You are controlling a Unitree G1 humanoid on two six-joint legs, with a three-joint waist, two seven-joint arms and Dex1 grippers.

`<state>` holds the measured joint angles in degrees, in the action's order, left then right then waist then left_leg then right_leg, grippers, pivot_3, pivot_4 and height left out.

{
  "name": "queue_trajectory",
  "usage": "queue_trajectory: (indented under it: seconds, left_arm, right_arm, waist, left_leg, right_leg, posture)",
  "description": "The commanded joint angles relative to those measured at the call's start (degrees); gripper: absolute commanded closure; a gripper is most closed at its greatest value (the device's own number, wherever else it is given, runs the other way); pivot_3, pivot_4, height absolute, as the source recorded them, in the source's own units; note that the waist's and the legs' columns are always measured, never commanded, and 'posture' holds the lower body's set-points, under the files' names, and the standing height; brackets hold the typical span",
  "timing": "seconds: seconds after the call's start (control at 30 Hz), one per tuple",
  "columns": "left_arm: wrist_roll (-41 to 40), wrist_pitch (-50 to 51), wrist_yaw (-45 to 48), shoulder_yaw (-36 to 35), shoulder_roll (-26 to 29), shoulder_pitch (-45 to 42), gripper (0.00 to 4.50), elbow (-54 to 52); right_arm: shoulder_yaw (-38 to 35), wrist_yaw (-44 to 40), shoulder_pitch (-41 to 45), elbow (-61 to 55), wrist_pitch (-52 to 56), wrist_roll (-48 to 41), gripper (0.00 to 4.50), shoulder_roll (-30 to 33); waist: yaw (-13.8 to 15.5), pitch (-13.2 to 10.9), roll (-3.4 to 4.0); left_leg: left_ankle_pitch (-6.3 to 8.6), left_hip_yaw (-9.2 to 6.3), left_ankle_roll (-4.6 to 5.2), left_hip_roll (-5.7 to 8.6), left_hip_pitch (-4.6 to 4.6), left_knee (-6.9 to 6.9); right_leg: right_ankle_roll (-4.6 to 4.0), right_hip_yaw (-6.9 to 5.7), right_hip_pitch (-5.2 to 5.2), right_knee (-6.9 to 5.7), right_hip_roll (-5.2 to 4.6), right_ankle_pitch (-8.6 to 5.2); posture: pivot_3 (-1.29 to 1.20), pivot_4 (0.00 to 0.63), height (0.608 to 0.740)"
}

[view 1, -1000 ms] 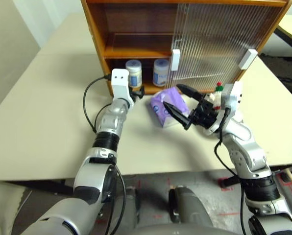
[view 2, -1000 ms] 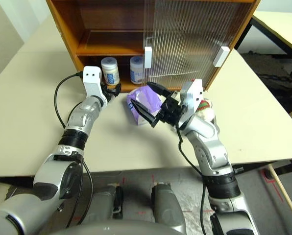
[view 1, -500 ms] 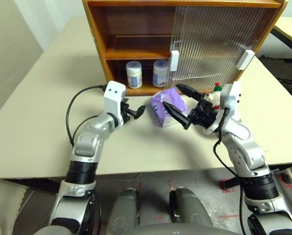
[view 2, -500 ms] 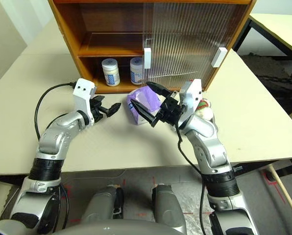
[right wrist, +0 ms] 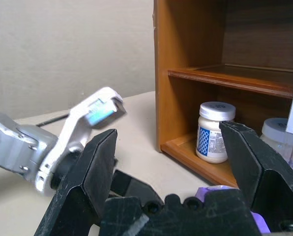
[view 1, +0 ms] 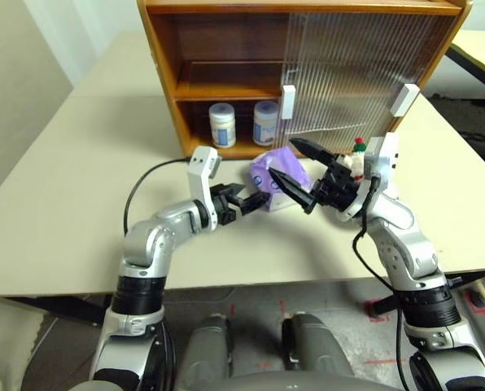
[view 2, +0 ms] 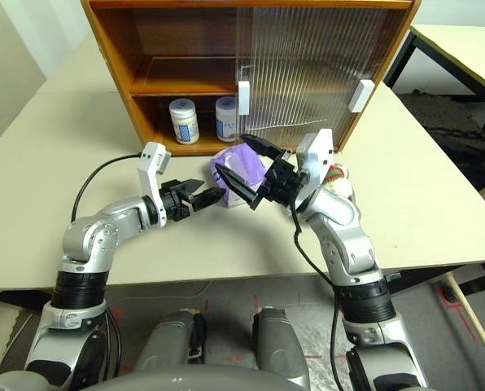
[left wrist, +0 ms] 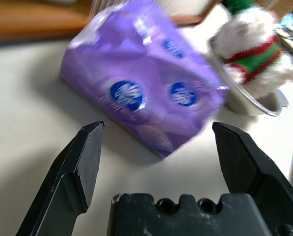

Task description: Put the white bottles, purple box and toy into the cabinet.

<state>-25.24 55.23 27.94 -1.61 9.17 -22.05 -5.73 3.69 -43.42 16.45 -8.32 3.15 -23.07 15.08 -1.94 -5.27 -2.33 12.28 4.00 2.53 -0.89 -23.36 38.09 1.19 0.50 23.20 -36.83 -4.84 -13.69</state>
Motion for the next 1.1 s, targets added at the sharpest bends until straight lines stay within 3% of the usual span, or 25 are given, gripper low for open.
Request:
queue_trajectory:
  seconds: [0.03, 0.3, 0.4, 0.7, 0.73, 1.1]
  left_arm:
    - [-1.43, 1.14, -2.66, -1.47, -2.92, -1.65, 0.01, 3.67]
    - [-4.21, 1.96, -10.47, -8.69, -10.77, -7.26, 0.01, 13.74]
    - [-4.91, 2.64, -12.28, -10.25, -12.35, -8.48, 0.56, 15.34]
    - [-6.98, 5.38, -13.52, -11.44, -11.96, -6.9, 4.23, 10.63]
    - [-7.55, 5.91, -13.74, -11.92, -11.76, -6.72, 4.46, 9.47]
    - [-16.84, 16.31, -19.08, -18.88, -10.54, -3.97, 4.46, -7.12]
  right_arm:
    - [0.06, -0.14, -1.0, -0.3, -0.86, 0.76, 0.0, 0.59]
    - [-0.03, 0.84, -2.05, -1.55, -0.91, 1.24, 0.0, 0.73]
    - [0.04, 0.99, -2.39, -1.85, -0.92, 1.36, 0.0, 0.75]
    - [-0.3, 0.92, -2.23, -1.21, -1.21, 1.3, 0.0, 1.02]
    - [-0.28, 0.85, -2.2, -1.12, -1.24, 1.27, 0.0, 1.01]
    - [-0.17, -0.5, -1.17, 1.06, -1.94, 1.06, 0.0, 0.82]
  waist:
    - [-0.05, 0.08, -0.04]
    - [-0.13, 0.38, -0.13]
    - [-0.21, 0.45, -0.16]
    - [-0.22, 0.48, -0.18]
    - [-0.26, 0.48, -0.18]
    - [-0.06, 0.48, -0.18]
  left_leg:
    - [0.0, 0.0, 0.0, 0.0, 0.0, 0.0]
    - [0.0, -0.01, 0.0, 0.02, 0.0, 0.01]
    - [0.0, -0.02, 0.0, 0.03, 0.01, 0.01]
    - [0.0, -0.03, 0.0, 0.04, 0.0, 0.0]
    - [0.0, -0.03, 0.0, 0.04, 0.0, 0.0]
    - [0.0, -0.05, -0.01, 0.03, 0.01, -0.01]
  right_leg:
    - [0.0, 0.0, 0.0, 0.0, 0.0, 0.0]
    - [0.04, 0.01, 0.0, 0.02, 0.0, 0.02]
    - [0.04, 0.01, 0.0, 0.02, 0.0, 0.02]
    - [0.01, 0.03, 0.0, 0.03, 0.03, 0.02]
    - [0.01, 0.04, 0.0, 0.03, 0.03, 0.02]
    - [0.0, 0.03, -0.01, 0.03, 0.01, 0.02]
  posture:
    - [-0.02, 0.023, 0.74]
    - [-0.05, 0.022, 0.74]
    - [-0.05, 0.021, 0.74]
    - [-0.05, 0.02, 0.74]
    - [-0.05, 0.02, 0.74]
    - [0.01, 0.029, 0.74]
